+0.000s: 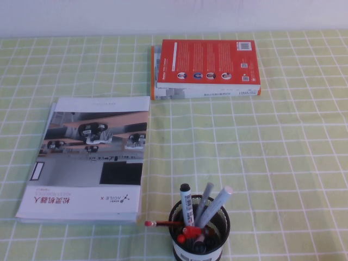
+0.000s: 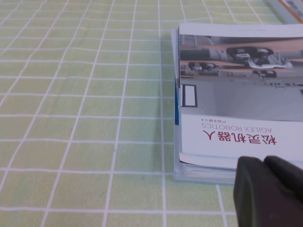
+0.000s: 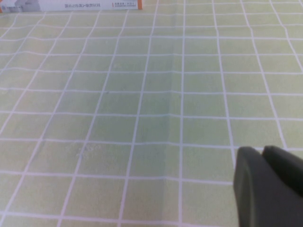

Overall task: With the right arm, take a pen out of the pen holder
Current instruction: 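Take a marker out of the pen holder and lay it on the table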

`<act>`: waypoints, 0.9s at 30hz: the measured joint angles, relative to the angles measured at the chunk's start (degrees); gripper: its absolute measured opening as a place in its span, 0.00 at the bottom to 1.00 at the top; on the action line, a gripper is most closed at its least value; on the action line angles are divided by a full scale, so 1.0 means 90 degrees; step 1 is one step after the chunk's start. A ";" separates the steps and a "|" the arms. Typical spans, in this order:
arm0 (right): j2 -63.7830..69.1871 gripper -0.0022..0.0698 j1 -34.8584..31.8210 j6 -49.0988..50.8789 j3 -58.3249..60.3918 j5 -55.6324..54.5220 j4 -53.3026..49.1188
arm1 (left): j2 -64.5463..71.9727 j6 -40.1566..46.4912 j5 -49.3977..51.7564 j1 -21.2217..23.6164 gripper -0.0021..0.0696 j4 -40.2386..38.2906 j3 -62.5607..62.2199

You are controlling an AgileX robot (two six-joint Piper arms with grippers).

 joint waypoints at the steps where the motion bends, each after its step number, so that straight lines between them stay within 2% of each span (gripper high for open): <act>1: 0.0000 0.01 0.0000 0.0000 0.0000 0.0000 0.0000 | 0.0000 0.0000 0.0000 0.0000 0.02 0.0000 0.0000; 17: 0.0000 0.01 0.0000 0.0000 0.0000 -0.0072 0.0091 | 0.0000 0.0000 0.0000 0.0000 0.02 0.0000 0.0000; 23: 0.0000 0.01 0.0000 0.0000 0.0000 -0.0495 0.0811 | 0.0000 0.0000 0.0000 0.0000 0.02 0.0000 0.0000; 27: 0.0000 0.01 0.0000 0.0000 0.0000 -0.1018 0.1670 | 0.0000 0.0000 0.0000 0.0000 0.02 0.0000 0.0000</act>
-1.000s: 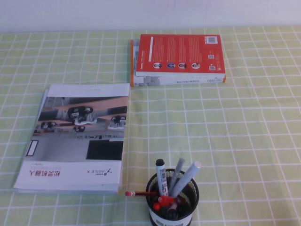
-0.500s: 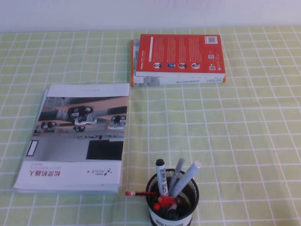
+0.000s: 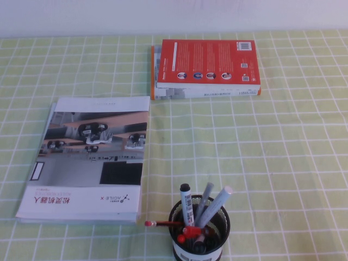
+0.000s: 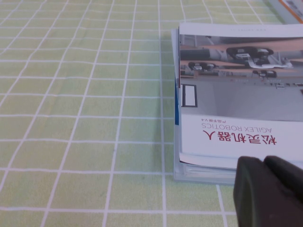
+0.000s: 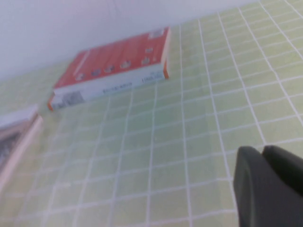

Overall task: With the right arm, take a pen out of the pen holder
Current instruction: 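Take a marker out of the pen holder and lay it on the table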

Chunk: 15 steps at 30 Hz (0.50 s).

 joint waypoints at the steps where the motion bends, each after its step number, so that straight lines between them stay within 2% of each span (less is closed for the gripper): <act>1: 0.0000 0.01 0.0000 0.0000 0.0000 -0.0118 0.0286 | 0.0000 0.0000 0.0000 0.0000 0.02 0.0000 0.0000; 7: 0.0000 0.01 0.0000 0.0000 0.0000 -0.0649 0.1877 | 0.0000 0.0000 0.0000 0.0000 0.02 0.0000 0.0000; 15: 0.0000 0.01 0.0000 -0.0010 0.0000 -0.0661 0.2145 | 0.0000 0.0000 0.0000 0.0000 0.02 0.0000 0.0000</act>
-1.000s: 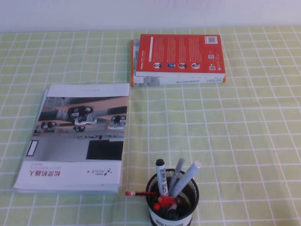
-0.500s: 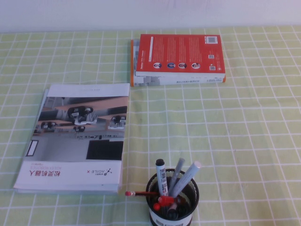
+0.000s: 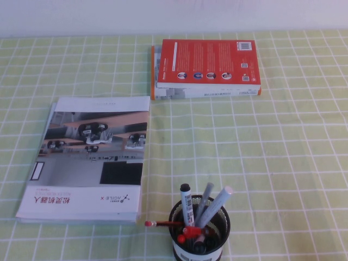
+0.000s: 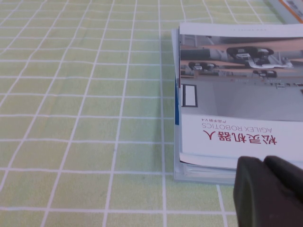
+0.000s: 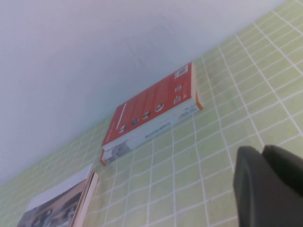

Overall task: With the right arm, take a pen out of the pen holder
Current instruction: 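Take a marker out of the pen holder and lay it on the table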

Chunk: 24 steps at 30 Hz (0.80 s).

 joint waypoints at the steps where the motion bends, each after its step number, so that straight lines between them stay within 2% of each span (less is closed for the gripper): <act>1: 0.0000 0.01 0.0000 -0.0005 -0.0016 0.0090 0.0000 | 0.0000 0.0000 0.0000 0.0000 0.02 0.0000 0.0000; 5: 0.0154 0.01 0.0000 -0.0029 -0.0500 0.0529 0.0000 | 0.0000 0.0000 0.0000 0.0000 0.02 0.0000 0.0000; 9: 0.0999 0.01 0.0000 -0.0341 -0.1260 0.1136 -0.0053 | 0.0000 0.0000 0.0000 0.0000 0.02 0.0000 0.0000; 15: 0.2744 0.01 0.0000 -0.1257 -0.2355 0.2119 -0.0078 | 0.0000 0.0000 0.0000 0.0000 0.02 0.0000 0.0000; 24: 0.4887 0.01 0.0000 -0.2797 -0.3125 0.2337 0.0376 | 0.0000 0.0000 0.0000 0.0000 0.02 0.0000 0.0000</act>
